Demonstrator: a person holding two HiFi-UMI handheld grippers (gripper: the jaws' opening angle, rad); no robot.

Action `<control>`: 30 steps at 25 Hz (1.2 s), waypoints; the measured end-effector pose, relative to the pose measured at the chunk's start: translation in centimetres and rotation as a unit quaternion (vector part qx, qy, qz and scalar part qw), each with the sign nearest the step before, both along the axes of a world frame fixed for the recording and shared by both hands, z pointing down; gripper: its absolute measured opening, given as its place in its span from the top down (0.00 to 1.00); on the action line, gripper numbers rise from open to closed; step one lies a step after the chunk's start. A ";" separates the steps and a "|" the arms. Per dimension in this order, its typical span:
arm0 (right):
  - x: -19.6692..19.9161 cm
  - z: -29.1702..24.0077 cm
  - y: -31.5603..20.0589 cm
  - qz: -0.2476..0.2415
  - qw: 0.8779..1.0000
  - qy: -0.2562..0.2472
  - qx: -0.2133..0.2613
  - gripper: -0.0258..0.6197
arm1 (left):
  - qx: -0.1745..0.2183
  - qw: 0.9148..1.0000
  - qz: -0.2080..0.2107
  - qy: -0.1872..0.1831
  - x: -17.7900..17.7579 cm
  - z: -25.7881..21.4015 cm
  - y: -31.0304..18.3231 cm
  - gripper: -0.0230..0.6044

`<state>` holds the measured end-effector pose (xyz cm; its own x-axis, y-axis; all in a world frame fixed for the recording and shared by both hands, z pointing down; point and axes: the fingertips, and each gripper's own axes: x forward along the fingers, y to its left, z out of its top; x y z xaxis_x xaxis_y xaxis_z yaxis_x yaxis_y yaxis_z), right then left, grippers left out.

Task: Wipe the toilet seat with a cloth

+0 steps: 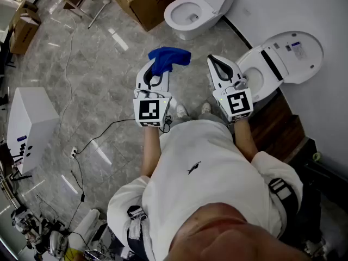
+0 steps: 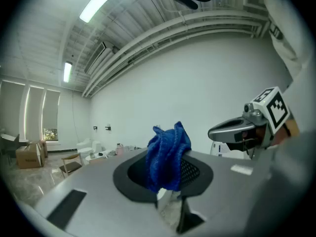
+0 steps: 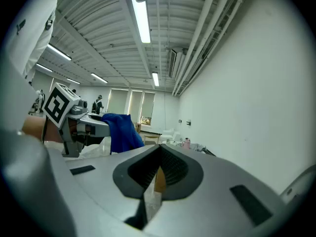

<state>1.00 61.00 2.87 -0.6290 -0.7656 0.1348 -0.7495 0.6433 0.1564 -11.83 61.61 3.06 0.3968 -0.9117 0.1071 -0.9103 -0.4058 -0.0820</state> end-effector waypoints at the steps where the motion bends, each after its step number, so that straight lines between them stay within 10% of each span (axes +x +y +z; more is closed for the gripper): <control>1: -0.3 -0.2 0.1 0.000 1.000 -0.008 0.002 0.97 | 0.000 1.000 0.001 0.000 -0.3 0.0 0.1 0.84; 30: -4.4 2.6 -8.1 0.018 0.999 -0.025 -0.027 0.97 | -0.012 1.000 0.019 0.014 -3.9 2.3 -8.7 0.84</control>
<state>-3.37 52.95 5.50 -0.6089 -0.7798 0.1453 -0.7777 0.6229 0.0843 -15.70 52.91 5.31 0.4345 -0.8929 0.1178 -0.8958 -0.4420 -0.0462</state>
